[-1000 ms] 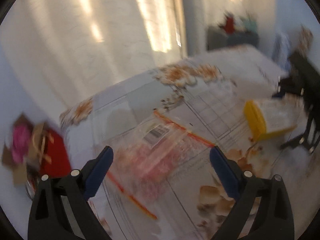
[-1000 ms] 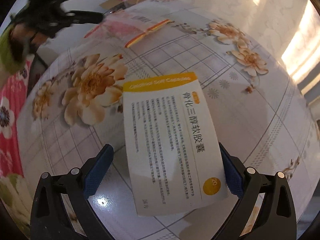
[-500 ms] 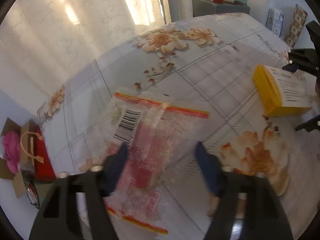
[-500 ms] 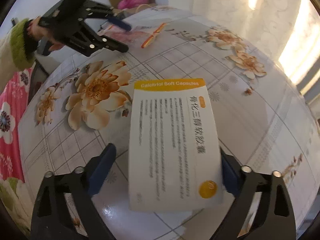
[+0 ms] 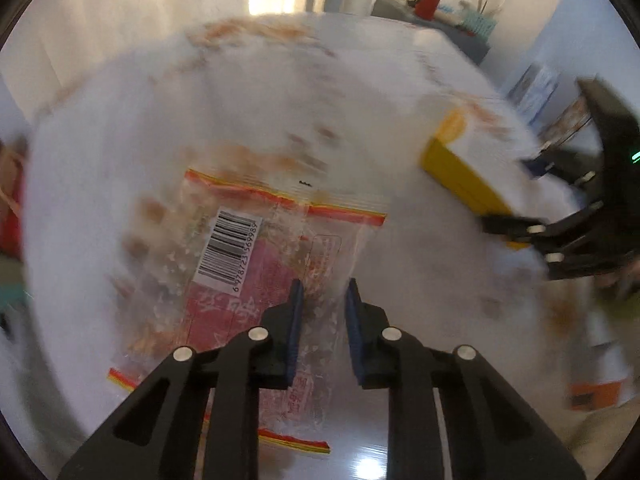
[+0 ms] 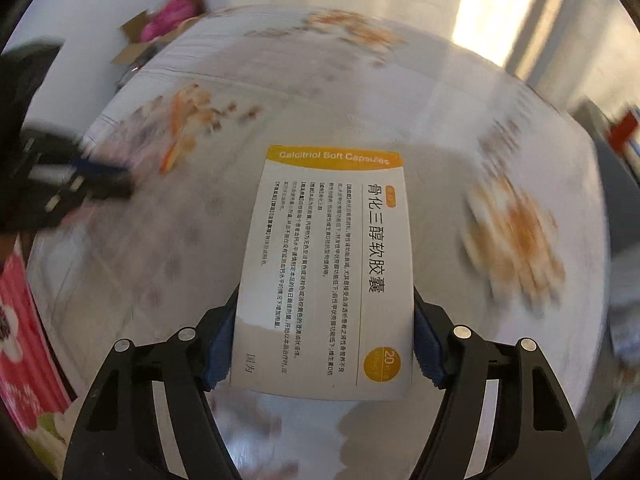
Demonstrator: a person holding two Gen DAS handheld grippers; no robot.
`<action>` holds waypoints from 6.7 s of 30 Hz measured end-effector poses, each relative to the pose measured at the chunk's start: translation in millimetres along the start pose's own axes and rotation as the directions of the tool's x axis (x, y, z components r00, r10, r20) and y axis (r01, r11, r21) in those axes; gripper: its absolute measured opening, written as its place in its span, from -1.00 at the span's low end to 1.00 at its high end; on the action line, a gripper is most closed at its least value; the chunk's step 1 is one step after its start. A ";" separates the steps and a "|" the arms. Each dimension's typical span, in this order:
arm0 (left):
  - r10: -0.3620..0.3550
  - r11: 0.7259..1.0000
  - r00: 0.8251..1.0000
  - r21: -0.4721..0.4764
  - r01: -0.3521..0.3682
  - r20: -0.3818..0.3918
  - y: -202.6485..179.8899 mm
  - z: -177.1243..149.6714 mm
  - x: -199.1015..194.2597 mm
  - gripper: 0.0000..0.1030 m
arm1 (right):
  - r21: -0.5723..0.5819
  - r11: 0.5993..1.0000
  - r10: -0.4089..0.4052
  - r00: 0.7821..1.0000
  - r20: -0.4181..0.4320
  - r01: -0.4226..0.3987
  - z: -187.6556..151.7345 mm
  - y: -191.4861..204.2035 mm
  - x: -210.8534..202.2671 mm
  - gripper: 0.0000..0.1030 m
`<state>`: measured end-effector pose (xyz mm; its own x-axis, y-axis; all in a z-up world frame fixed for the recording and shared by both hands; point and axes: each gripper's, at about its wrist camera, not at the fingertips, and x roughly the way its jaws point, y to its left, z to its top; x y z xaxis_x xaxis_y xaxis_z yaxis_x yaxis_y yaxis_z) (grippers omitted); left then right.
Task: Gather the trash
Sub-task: 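Reach the left gripper to the pink snack bag while the right holds the box, then close the left gripper on the snack bag edge and lift it, then carry the snack bag and capsule box with both grippers over the blue wastebasket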
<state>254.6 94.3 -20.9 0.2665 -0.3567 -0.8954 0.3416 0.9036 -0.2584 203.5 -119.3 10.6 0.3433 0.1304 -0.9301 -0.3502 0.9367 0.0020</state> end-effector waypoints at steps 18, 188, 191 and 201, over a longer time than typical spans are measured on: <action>-0.008 1.000 0.955 -0.006 0.010 0.297 -75.7 -70.6 -62.3 0.81 | 0.316 0.949 -0.026 0.997 0.074 0.001 -103.6 -11.2 -48.3 0.39; -0.062 0.811 0.911 0.552 -0.192 0.408 -382.9 -52.9 -27.1 -0.83 | 0.759 0.645 -0.227 0.923 0.310 -0.096 -312.0 -132.5 -159.6 0.36; -0.106 0.782 0.926 0.606 -0.148 0.363 -419.4 -48.6 -7.3 -0.83 | 0.816 0.573 -0.268 0.922 0.279 -0.081 -343.6 -153.8 -158.9 0.36; -0.207 0.703 0.974 0.707 0.082 0.092 -521.7 -40.1 78.6 -0.83 | 0.949 0.310 -0.322 0.931 0.169 -0.065 -444.0 -207.4 -137.4 0.36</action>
<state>61.3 -395.7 28.9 0.2721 -0.5560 -0.7854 0.8989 0.4381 0.0013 -157.9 -475.8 -25.1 0.5802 -0.1254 -0.8048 0.6959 0.5898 0.4097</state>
